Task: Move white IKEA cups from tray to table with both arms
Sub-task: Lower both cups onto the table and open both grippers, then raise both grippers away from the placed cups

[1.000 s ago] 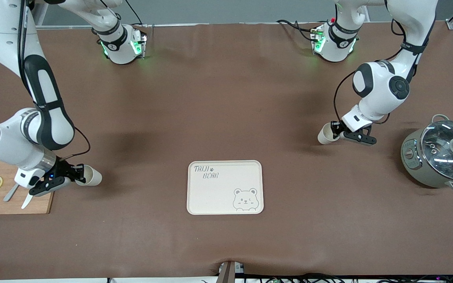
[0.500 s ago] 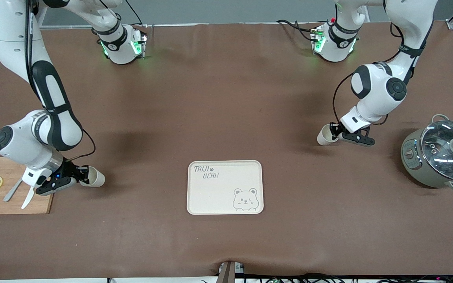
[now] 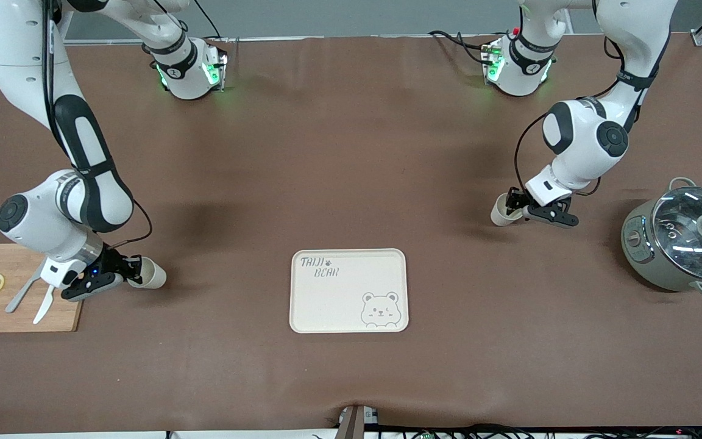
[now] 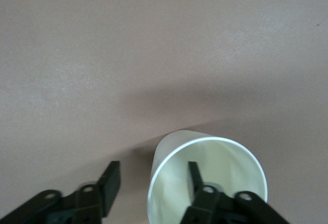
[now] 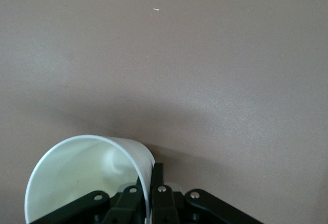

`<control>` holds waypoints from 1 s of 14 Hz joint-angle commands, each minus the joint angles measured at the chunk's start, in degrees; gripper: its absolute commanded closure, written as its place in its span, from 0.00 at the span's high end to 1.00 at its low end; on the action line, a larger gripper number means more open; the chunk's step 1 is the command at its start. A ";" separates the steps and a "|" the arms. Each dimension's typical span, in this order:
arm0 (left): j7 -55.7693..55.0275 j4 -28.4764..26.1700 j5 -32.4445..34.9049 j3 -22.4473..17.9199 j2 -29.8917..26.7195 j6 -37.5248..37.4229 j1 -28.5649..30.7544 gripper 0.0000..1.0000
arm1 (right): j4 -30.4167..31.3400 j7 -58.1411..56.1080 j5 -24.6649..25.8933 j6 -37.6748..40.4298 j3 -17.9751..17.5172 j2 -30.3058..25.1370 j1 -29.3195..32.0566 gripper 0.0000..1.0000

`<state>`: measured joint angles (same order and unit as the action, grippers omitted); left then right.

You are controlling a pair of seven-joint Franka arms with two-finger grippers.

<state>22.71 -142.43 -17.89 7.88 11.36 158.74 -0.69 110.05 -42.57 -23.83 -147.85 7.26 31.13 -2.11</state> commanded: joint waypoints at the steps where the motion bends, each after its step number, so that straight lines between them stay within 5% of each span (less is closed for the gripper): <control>1: 1.29 -0.31 -1.36 0.38 -4.58 -4.55 0.08 1.00 | 1.05 -2.69 -2.54 -0.87 -0.50 -0.72 0.44 0.00; 3: 0.85 0.91 -1.10 0.38 -8.18 -11.84 0.51 1.00 | 0.61 -2.52 -2.45 -0.25 -0.50 -0.81 0.26 0.55; 6: 0.58 5.48 0.56 -0.15 -8.99 -18.37 1.30 1.00 | 0.08 -2.26 -2.45 -0.07 -0.41 -0.81 0.44 0.95; 9: -4.49 15.21 1.80 -0.23 -7.50 -22.22 2.79 1.00 | -1.31 -2.26 -2.45 2.81 -0.41 -0.90 0.79 1.00; 14: -24.10 43.76 17.35 0.56 3.38 -44.62 0.79 1.00 | -11.66 -1.91 -1.31 19.30 0.55 -2.57 2.98 1.00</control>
<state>3.54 -111.20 -4.02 7.89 7.78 121.87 1.47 102.97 -43.26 -24.53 -136.12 7.90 30.17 -0.95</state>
